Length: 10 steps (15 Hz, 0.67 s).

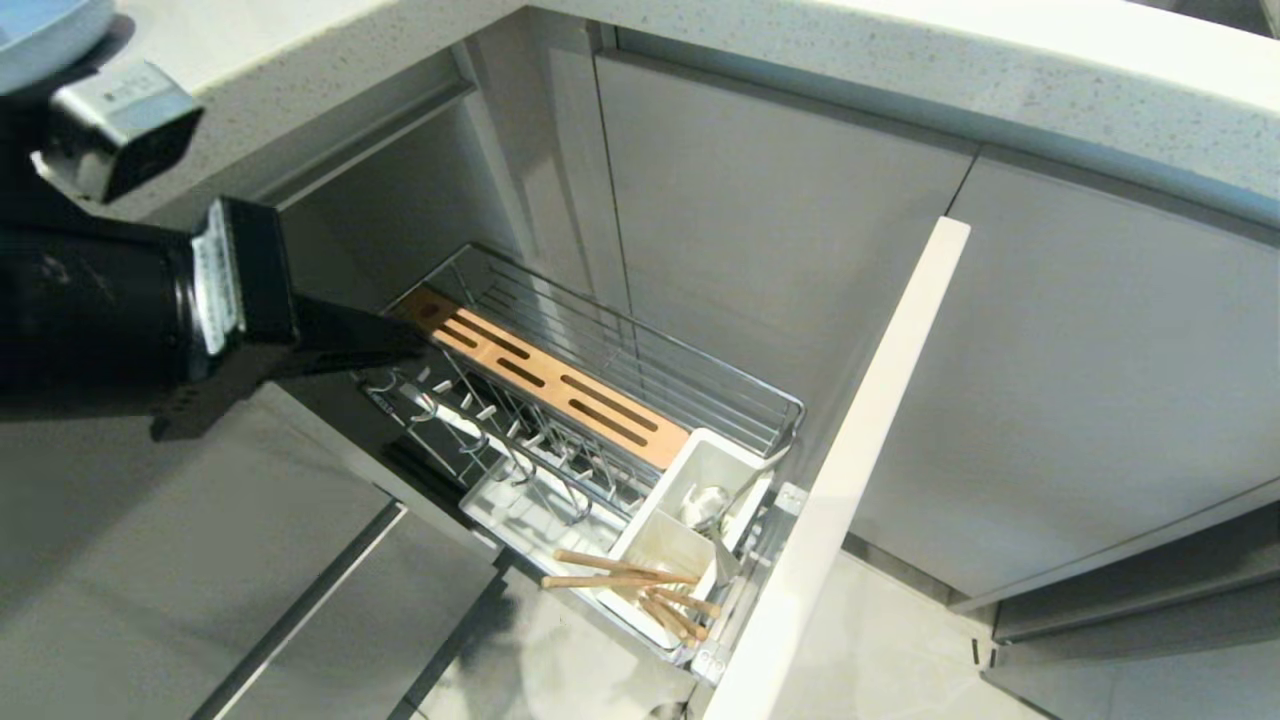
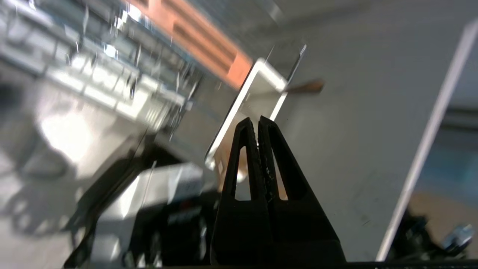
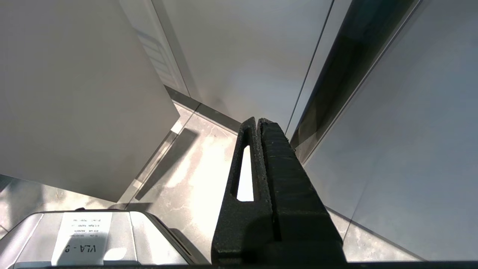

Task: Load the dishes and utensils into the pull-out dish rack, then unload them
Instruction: Take the chopsticks out of the cupboard

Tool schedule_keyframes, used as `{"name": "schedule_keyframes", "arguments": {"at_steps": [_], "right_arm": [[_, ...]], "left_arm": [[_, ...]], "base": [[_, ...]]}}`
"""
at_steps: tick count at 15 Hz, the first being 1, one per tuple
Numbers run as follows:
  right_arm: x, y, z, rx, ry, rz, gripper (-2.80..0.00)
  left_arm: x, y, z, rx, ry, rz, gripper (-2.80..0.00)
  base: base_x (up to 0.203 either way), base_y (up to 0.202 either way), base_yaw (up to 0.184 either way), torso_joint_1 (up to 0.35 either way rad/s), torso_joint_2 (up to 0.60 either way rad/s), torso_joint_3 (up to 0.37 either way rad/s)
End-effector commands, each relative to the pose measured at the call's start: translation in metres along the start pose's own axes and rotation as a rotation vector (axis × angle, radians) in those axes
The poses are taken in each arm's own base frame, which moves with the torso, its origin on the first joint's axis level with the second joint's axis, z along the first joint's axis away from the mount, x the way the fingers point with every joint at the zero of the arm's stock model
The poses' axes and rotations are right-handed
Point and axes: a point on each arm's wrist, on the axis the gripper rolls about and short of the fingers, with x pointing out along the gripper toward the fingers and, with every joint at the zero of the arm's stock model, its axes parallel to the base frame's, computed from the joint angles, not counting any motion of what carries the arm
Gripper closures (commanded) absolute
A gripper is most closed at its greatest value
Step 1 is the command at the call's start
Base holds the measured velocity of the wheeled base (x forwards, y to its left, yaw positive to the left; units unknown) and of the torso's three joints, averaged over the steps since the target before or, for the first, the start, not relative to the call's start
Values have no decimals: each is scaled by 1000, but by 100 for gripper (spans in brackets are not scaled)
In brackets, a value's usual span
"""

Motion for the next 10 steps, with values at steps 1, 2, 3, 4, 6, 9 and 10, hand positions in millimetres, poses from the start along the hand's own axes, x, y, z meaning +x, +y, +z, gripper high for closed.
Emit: {"name": "schedule_keyframes", "arguments": {"at_steps": [1,2,3,4,6,9,10], "right_arm": [[0,0,0,0,-3,0,0],[0,0,0,0,-3,0,0],[0,0,0,0,-2,0,0],[0,0,0,0,-3,0,0],[0,0,0,0,-3,0,0],[0,0,0,0,-3,0,0],[0,0,0,0,-3,0,0]], "left_arm": [[24,-5,-10,33,148,64,0],[30,-6,-14,48,207,91,0],[39,-7,-19,62,275,121,0],[45,-7,-23,72,335,145,0],[59,-7,-29,82,422,180,0],[76,-7,-36,88,521,208,-280],[78,-7,-37,87,532,207,-280]], "base": [[0,0,0,0,0,0],[0,0,0,0,0,0],[0,0,0,0,0,0],[0,0,0,0,0,0],[0,0,0,0,0,0],[0,0,0,0,0,0],[0,0,0,0,0,0]]}}
